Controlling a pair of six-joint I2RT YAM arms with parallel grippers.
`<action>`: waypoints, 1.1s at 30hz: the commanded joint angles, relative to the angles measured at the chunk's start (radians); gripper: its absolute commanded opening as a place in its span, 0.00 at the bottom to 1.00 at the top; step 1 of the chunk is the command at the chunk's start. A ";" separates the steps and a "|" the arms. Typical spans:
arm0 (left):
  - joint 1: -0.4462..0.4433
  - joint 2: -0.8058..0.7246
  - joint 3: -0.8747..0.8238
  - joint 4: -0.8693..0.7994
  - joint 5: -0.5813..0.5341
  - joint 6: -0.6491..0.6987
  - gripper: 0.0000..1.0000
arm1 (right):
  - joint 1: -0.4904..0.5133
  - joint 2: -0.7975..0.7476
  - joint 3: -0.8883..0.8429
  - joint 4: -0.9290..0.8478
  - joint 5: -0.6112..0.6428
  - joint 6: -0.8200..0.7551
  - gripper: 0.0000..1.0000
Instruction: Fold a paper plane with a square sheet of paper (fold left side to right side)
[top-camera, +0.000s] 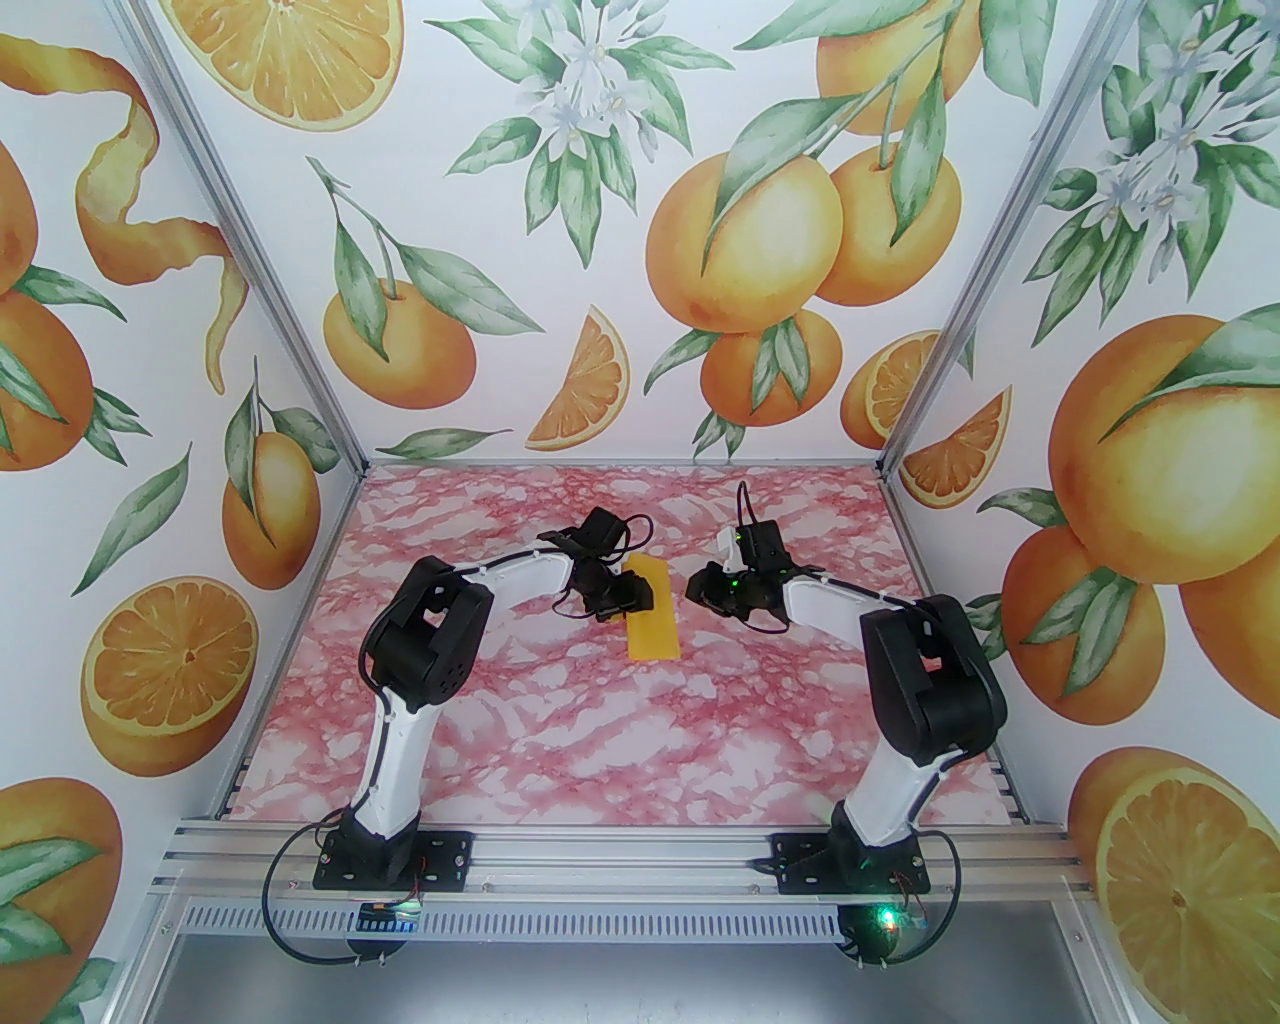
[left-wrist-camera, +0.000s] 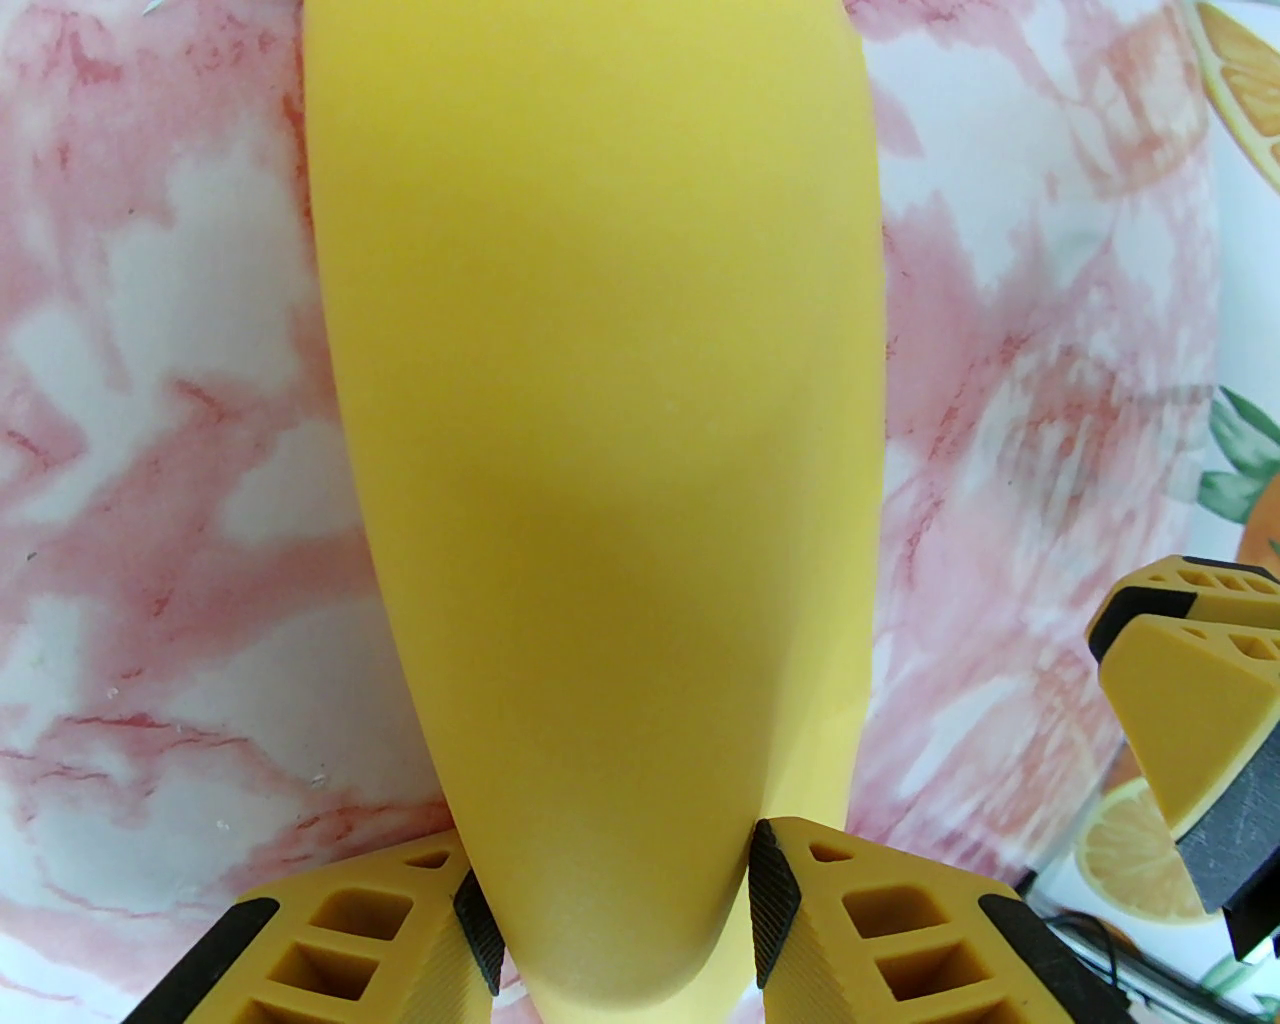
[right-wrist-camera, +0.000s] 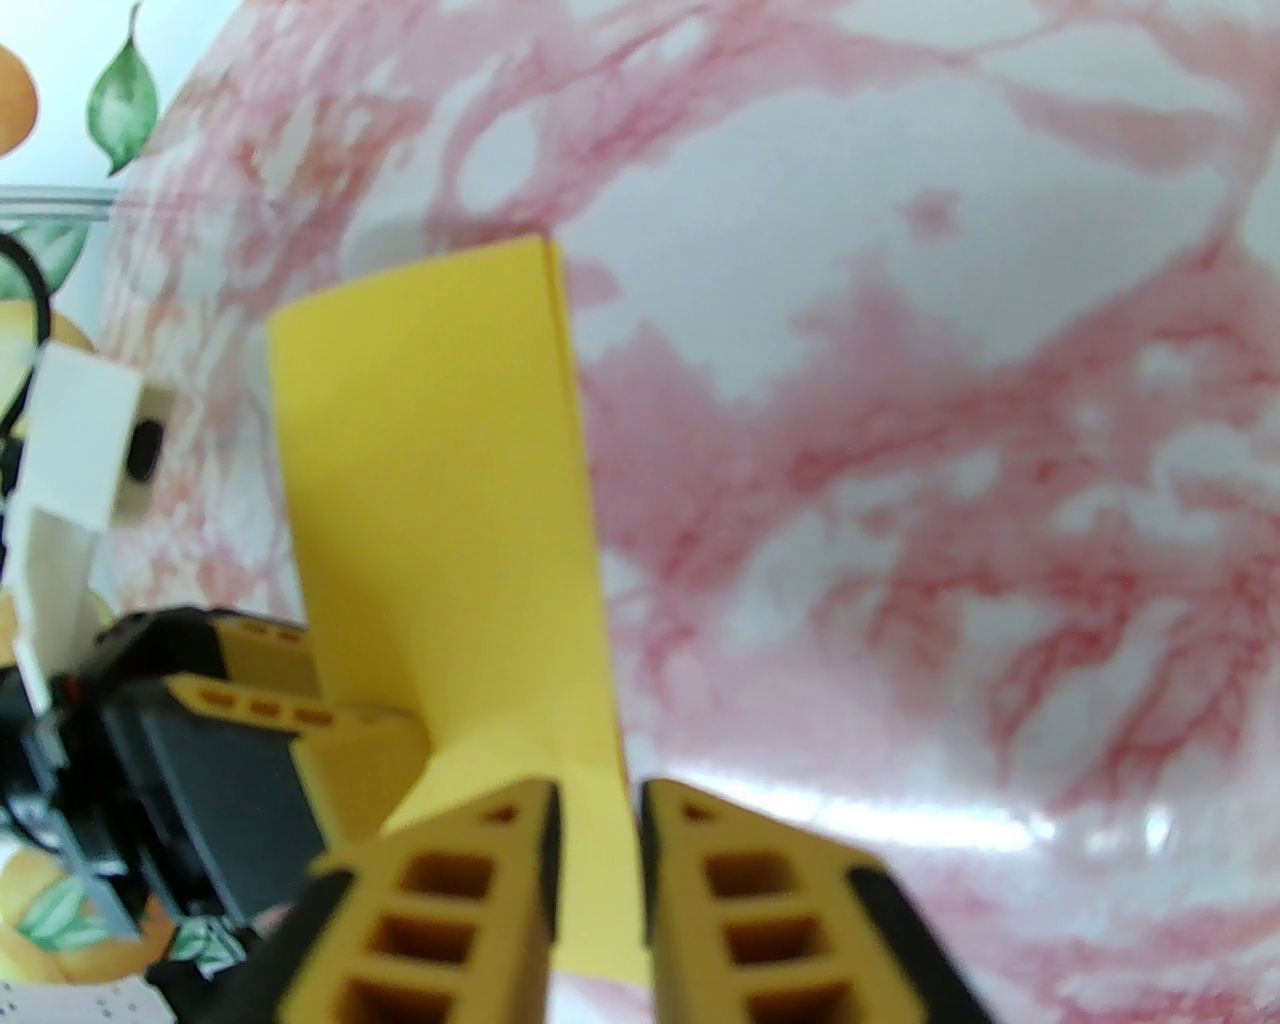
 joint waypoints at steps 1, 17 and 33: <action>-0.019 0.109 -0.013 -0.045 -0.044 0.016 0.47 | 0.012 0.010 0.008 0.016 -0.009 -0.005 0.13; -0.023 0.144 0.038 -0.133 -0.060 0.057 0.47 | 0.019 0.029 0.020 0.018 -0.011 -0.005 0.12; -0.024 0.153 0.052 -0.138 -0.056 0.051 0.47 | 0.091 0.132 0.089 0.025 -0.037 0.002 0.00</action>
